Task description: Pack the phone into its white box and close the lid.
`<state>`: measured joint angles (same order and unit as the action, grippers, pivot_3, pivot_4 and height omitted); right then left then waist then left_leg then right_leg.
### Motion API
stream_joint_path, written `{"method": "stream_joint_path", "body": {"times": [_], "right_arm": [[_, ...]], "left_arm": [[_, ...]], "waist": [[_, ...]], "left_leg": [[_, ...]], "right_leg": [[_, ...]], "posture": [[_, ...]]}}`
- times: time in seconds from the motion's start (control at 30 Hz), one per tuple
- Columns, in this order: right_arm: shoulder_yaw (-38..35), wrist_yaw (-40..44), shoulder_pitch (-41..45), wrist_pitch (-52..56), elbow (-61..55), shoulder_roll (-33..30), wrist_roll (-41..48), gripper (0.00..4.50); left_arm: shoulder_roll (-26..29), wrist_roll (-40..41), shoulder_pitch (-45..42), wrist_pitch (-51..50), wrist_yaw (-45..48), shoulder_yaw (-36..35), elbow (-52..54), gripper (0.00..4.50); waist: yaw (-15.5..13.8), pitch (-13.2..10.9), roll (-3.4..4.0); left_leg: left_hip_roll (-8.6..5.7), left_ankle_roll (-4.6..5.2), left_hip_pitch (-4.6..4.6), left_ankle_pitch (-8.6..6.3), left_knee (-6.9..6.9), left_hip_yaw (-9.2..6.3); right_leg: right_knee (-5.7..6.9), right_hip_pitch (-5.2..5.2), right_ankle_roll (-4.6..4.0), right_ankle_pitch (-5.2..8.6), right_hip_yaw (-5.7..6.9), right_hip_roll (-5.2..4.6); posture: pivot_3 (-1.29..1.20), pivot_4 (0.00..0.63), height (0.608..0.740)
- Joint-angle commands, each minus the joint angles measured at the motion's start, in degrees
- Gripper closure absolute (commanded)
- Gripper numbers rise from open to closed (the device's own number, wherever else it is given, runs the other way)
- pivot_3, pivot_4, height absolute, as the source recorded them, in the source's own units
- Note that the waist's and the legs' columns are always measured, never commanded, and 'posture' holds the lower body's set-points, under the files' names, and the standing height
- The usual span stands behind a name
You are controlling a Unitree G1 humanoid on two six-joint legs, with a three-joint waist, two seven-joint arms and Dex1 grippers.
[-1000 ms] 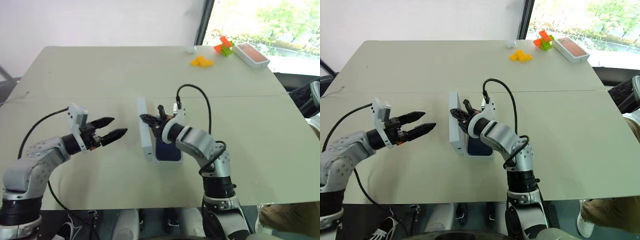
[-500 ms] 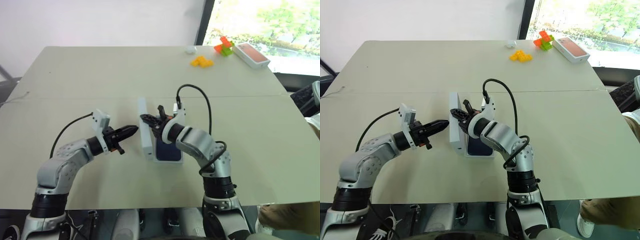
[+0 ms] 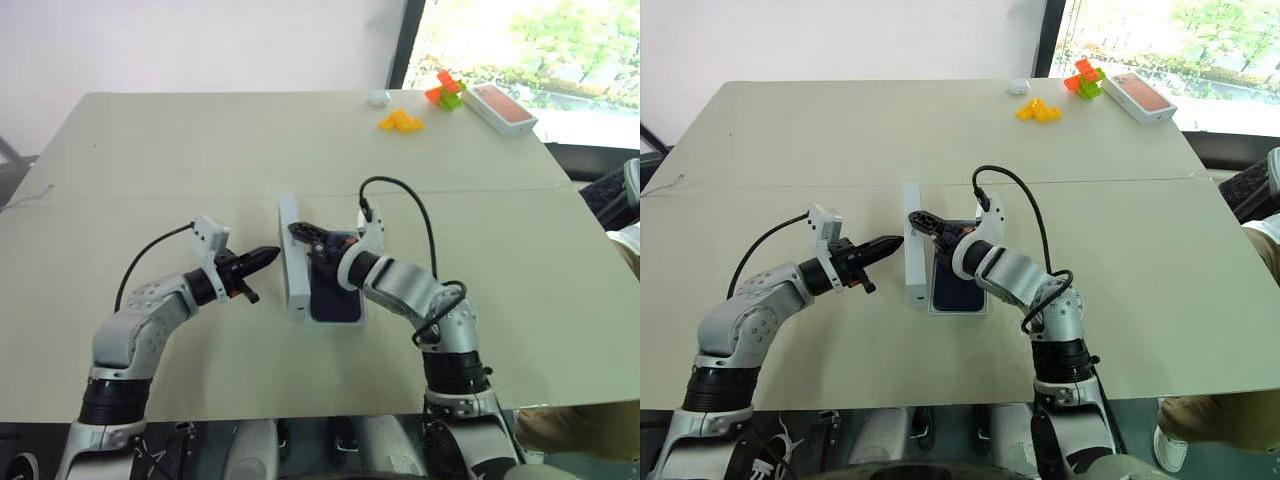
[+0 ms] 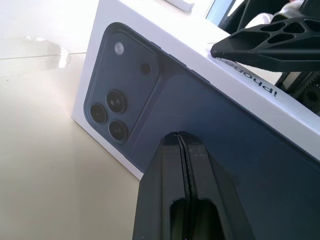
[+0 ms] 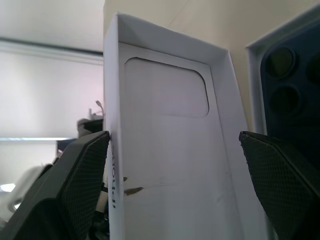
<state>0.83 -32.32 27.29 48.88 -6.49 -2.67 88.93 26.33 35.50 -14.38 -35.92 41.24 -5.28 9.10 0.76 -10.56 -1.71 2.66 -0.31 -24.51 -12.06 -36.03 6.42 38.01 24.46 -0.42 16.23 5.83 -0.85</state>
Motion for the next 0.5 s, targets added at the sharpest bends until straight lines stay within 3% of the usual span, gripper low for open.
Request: {"method": "stream_joint_path", "body": {"times": [0.03,0.23,0.4,0.5], "right_arm": [[2.66,11.37,3.22,2.55,-6.72,-4.98,-6.99,0.04],[5.84,24.47,3.14,2.95,-10.88,-11.14,-17.90,0.04],[12.53,51.82,3.35,-13.95,-15.06,-25.89,-42.59,0.04],[11.50,67.73,1.12,-24.00,-11.58,-33.31,-49.64,0.04]], "left_arm": [[0.51,0.38,0.04,1.39,1.08,-1.04,1.46,4.50],[0.85,0.11,0.32,1.92,1.46,-1.67,0.88,4.50],[0.72,0.13,0.44,2.02,1.54,-1.84,0.49,4.50],[1.14,0.56,0.78,1.94,2.16,-2.08,0.53,4.50]], "waist": [[-0.06,-0.01,0.01],[-0.06,-0.01,0.00],[-0.44,-0.06,0.03],[-0.64,-0.07,0.00]], "left_leg": [[0.00,0.00,-0.01,0.00,0.00,0.00],[0.01,0.01,-0.01,-0.01,0.09,0.00],[-0.01,0.05,-0.08,-0.03,-0.02,0.01],[-0.03,0.11,-0.09,-0.07,-0.01,0.02]], "right_leg": [[0.00,0.01,0.00,0.00,0.00,0.00],[-0.05,0.03,0.02,0.02,0.00,0.03],[-0.08,0.04,0.03,0.02,0.01,0.02],[-0.20,0.02,0.04,0.01,0.02,0.02]], "posture": [[0.00,0.150,0.737],[0.00,0.150,0.737],[0.00,0.150,0.737],[0.00,0.150,0.737]]}}
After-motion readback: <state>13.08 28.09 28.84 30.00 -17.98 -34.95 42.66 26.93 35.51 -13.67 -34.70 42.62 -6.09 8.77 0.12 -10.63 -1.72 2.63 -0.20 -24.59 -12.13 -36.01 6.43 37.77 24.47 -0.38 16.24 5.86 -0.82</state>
